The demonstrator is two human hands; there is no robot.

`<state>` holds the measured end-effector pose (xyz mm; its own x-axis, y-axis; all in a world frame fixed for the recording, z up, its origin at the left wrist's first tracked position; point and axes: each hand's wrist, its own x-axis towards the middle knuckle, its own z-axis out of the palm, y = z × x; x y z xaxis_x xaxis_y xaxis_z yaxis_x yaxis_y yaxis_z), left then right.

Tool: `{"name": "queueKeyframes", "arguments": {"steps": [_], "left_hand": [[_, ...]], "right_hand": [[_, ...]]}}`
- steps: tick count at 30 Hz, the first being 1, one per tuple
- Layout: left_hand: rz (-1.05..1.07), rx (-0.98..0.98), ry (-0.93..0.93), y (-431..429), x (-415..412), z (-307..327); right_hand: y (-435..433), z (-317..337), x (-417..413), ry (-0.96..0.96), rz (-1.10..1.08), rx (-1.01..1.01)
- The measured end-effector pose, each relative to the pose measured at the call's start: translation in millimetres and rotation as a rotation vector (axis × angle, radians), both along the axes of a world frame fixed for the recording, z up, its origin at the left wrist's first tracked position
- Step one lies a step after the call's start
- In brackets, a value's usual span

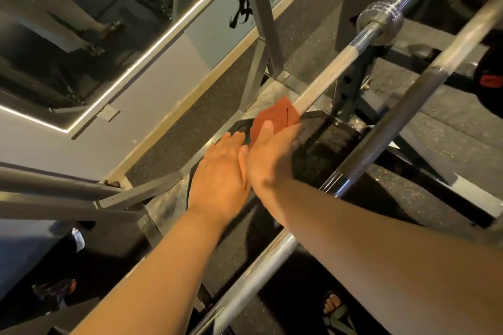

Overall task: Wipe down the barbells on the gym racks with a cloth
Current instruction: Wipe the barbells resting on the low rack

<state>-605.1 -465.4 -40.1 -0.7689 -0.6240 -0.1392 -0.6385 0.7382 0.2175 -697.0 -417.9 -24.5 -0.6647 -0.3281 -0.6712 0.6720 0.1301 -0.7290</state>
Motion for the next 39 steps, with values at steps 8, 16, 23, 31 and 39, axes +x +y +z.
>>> {"name": "queueKeyframes", "arguments": {"steps": [8, 16, 23, 31, 39], "left_hand": [[0.037, -0.078, -0.022, 13, -8, 7], [-0.087, 0.016, 0.0, 0, -93, -3], [-0.104, -0.056, 0.011, 4, -90, -1], [-0.109, -0.078, -0.027, 5, -92, 2], [-0.093, -0.111, -0.048, 5, -93, -2]], "right_hand": [[-4, 6, -108, 0.113, -0.19, 0.051], [14, 2, -81, 0.107, 0.012, -0.024], [4, 4, -143, 0.098, -0.04, 0.083], [4, 17, -226, 0.013, -0.314, -0.037], [-4, -6, -150, 0.115, -0.166, 0.07]]}}
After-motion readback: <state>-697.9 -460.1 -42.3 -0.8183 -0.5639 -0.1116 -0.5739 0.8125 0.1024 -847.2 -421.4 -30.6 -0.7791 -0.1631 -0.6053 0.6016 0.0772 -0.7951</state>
